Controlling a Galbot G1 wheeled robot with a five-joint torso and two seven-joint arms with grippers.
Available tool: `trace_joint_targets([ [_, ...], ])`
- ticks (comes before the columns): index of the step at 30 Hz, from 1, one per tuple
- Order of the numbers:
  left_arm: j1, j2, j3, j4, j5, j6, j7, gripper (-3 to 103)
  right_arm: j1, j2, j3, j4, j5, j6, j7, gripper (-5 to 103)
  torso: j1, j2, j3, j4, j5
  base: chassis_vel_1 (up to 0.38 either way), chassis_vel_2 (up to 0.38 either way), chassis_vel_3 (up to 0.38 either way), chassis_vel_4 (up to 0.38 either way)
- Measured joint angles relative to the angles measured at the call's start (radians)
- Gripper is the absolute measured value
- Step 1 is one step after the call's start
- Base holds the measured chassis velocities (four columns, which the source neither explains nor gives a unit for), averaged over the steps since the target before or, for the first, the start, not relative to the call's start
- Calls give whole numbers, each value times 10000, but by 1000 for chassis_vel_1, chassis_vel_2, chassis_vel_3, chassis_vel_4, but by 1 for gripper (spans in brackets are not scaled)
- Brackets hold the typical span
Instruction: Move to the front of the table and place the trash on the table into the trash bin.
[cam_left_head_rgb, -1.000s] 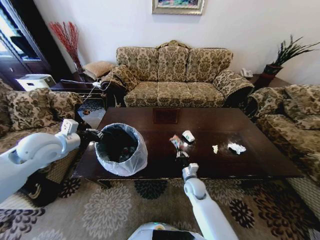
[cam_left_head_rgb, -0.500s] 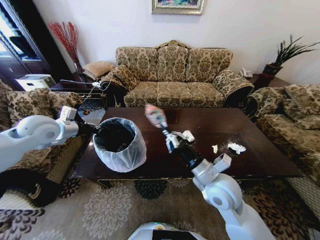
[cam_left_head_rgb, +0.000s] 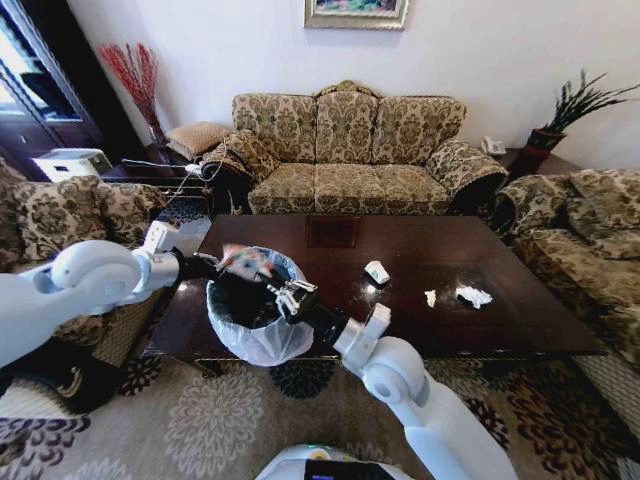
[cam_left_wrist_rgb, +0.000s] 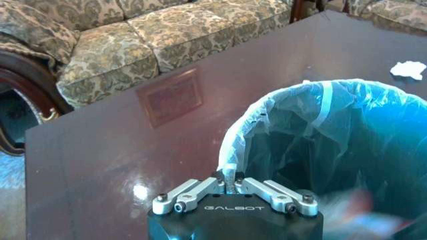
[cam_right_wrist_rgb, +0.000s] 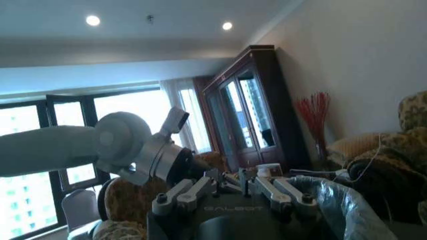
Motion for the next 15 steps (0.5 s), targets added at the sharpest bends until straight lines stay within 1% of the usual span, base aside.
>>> trace_joint_targets([
  [1,0,0,0,0,0,0,0,1,0,0,0,0,0,0,0,17,0,0,0,0,0,0,0,0,0],
  [3,0,-112,2,64,100,6,2,1,-110,58,116,46,-89,52,-87,27,1,0,0,1,0,0,0,0,0],
  [4,0,-112,2,64,100,6,2,1,-110,58,116,46,-89,52,-87,27,1,0,0,1,0,0,0,0,0],
  [6,0,-240,18,139,233,25,18,1,-280,133,501,297,-81,271,-146,38,0,0,0,0,0,0,0,0,0],
  [8,29,-422,78,352,501,59,48,1,-530,135,1043,718,-44,440,32,49,0,0,0,0,1,0,0,0,0],
  [9,29,-422,78,352,501,59,48,1,-530,135,1043,718,-44,440,32,49,0,0,0,0,1,0,0,0,0],
  [10,38,-526,96,476,638,89,45,1,-700,75,1337,895,-94,524,149,49,0,0,-1,0,1,0,0,0,0],
  [11,35,-744,109,709,847,160,5,1,-1013,-81,1751,1101,-312,576,372,60,0,0,0,-1,1,0,0,0,0],
  [12,35,-744,109,709,847,160,5,1,-1013,-81,1751,1101,-312,576,372,60,0,0,0,-1,1,0,0,0,0],
  [13,13,-974,109,939,1033,222,-39,1,-1356,-241,2185,1214,-605,611,691,60,0,0,0,1,-2,0,0,0,0],
  [14,-23,-1269,101,1198,1215,262,-24,1,-1933,-379,2864,981,-1227,878,987,71,0,1,-2,0,-3,0,0,0,0],
  [15,-45,-1437,84,1361,1333,271,-33,1,-2298,-435,3363,467,-1714,1267,988,71,-1,0,-1,1,-6,0,0,0,0],
])
